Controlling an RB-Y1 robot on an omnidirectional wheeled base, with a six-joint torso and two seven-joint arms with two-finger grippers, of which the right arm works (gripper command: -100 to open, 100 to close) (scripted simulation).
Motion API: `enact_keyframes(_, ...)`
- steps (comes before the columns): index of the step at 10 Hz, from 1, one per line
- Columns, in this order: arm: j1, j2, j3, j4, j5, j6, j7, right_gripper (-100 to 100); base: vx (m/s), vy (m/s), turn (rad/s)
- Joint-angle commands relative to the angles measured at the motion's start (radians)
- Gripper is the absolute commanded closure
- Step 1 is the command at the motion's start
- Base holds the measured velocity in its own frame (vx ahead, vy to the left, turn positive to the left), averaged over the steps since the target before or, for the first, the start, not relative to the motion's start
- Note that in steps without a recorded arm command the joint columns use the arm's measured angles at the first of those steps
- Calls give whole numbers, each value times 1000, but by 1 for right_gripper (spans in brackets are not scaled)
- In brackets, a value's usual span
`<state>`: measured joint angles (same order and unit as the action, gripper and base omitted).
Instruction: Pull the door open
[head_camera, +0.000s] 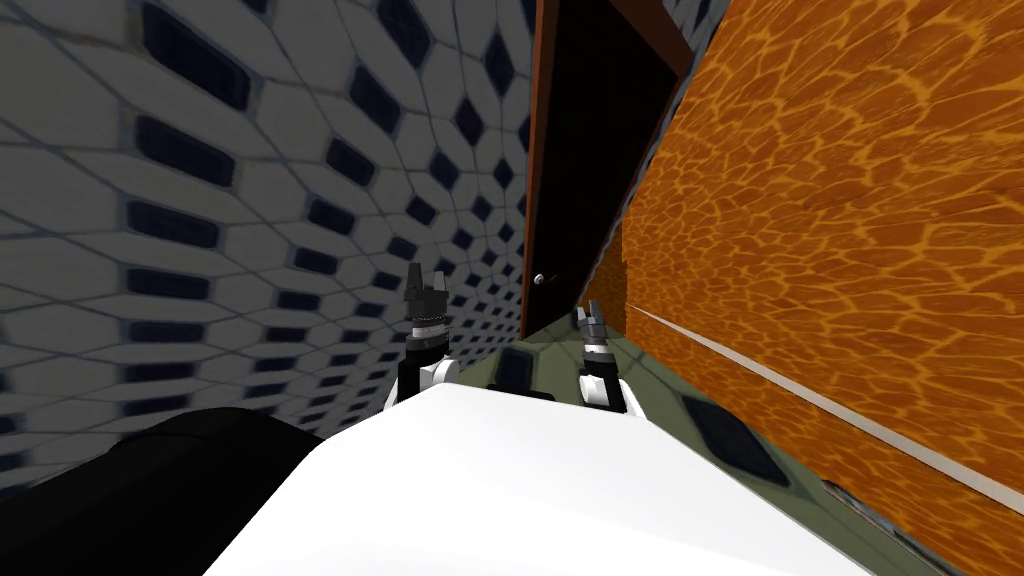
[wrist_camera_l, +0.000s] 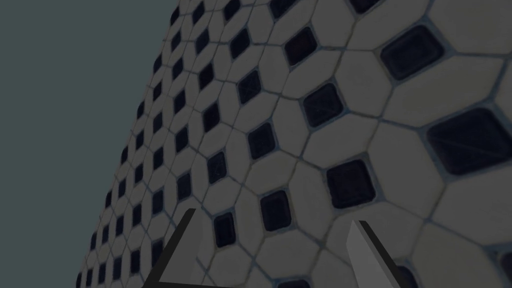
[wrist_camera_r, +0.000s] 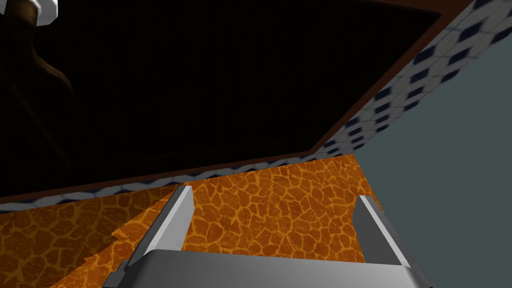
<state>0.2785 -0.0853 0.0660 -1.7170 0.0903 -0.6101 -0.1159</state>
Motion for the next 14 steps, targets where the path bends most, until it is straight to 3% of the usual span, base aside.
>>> enact_keyframes(1, -11, -5, 0, 36, 0, -3, -4, -100, 43, -66, 90)
enact_keyframes(3, -53, -23, -1, 104, 0, -13, -16, -100, 55, -67, 155)
enact_keyframes(4, -53, -23, -1, 123, 0, -13, -16, -100, 41, -70, 90)
enact_keyframes(6, -95, -42, -2, 193, -1, -24, -28, -100, 40, -82, 179)
enact_keyframes(7, -95, -42, -2, 212, -1, -24, -28, -100, 42, -67, 83)
enact_keyframes(9, -138, -60, -4, 282, -2, -34, -40, -100, 41, -65, 178)
enact_keyframes(12, -159, -69, -4, 346, -2, -40, -46, -100, 28, -65, 81)
enact_keyframes(14, -202, -86, -6, 426, -2, -50, -59, -100, 43, -77, 171)
